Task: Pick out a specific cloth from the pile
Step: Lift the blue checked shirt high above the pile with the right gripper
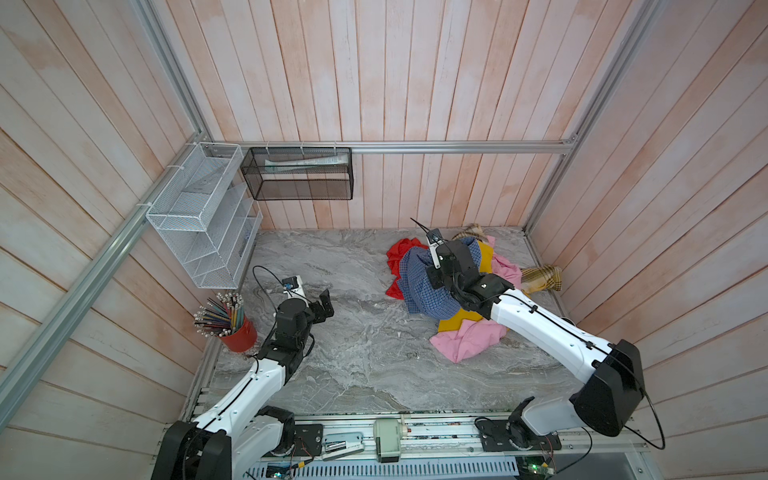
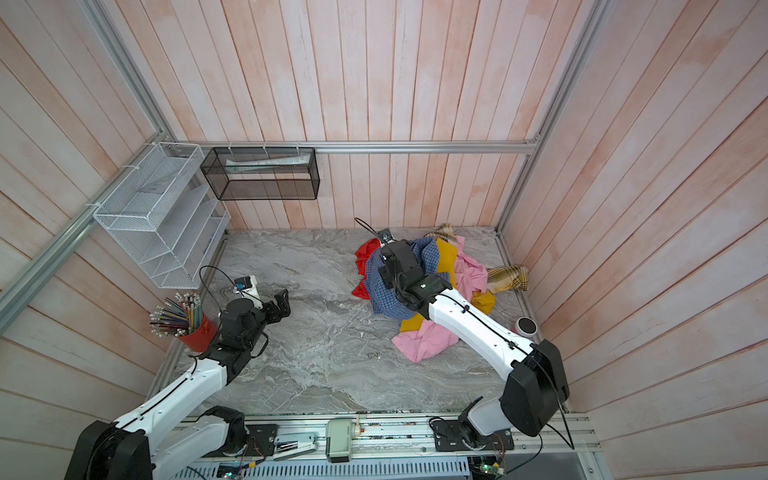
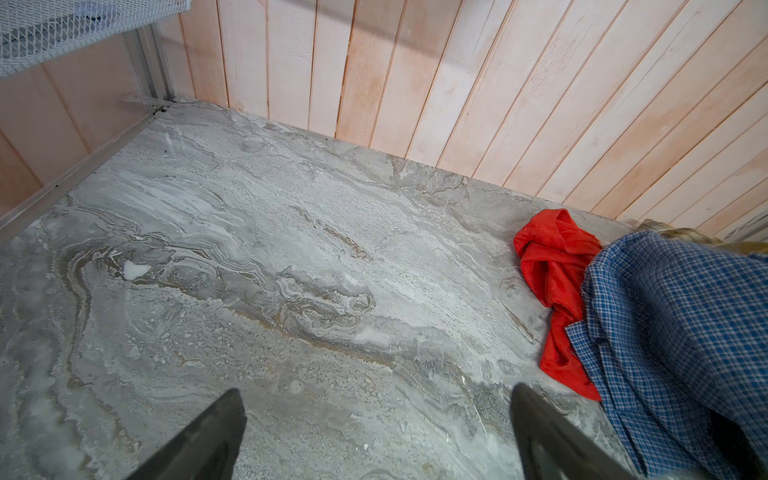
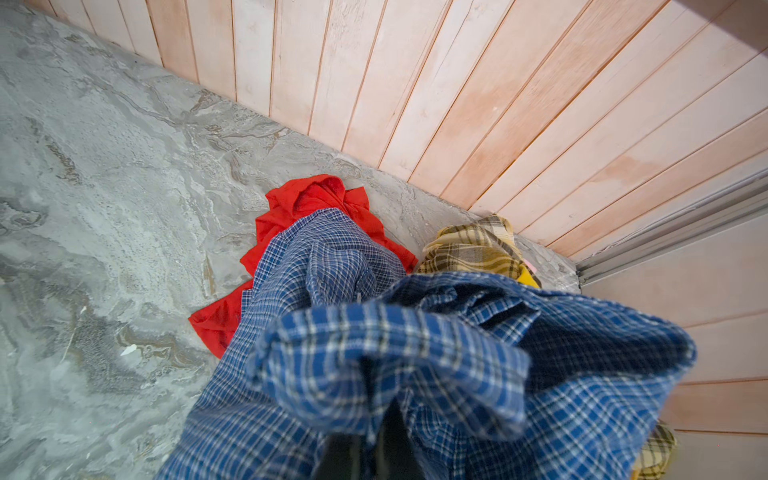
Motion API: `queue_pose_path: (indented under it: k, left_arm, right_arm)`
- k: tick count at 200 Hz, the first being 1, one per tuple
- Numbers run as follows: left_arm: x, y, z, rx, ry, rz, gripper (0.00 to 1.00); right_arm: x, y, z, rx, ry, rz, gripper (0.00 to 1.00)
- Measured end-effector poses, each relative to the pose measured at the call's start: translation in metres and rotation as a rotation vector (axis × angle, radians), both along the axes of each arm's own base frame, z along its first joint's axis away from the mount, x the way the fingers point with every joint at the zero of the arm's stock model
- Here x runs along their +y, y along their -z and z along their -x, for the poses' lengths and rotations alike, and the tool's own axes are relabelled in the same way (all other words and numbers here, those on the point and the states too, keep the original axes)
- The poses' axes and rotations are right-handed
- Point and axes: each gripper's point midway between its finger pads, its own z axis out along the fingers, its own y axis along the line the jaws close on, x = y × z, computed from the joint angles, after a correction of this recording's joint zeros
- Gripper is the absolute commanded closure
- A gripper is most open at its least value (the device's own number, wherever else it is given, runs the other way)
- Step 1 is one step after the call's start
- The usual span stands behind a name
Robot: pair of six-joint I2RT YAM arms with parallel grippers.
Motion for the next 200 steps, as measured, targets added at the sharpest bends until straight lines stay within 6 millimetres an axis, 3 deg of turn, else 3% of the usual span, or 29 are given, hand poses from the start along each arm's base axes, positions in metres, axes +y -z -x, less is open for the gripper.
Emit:
queue_pose_path:
  k: [26, 54, 116, 200]
  left_arm:
    - [-0.001, 0.000, 0.000, 0.000, 0.002, 0.000, 0.00]
    - [-0.001, 0.000, 0.000, 0.000, 0.002, 0.000, 0.00]
    - [-0.003, 0.001, 0.000, 0.002, 0.009, 0.000, 0.00]
    - [-0.007, 0.005, 0.000, 0.011, 0.023, 0.000, 0.00]
  right_arm:
    - [-0.003, -0.001, -0.001, 0.010, -0.002, -0.037, 1.00]
    - [-0.011, -0.020, 0.000, -0.007, 0.004, -0.080, 1.00]
    - [-0.013, -0.120, 0.013, -0.166, -0.038, -0.227, 1.00]
    - [-0.015, -0.210, 0.031, -0.310, -0.101, -0.342, 1.00]
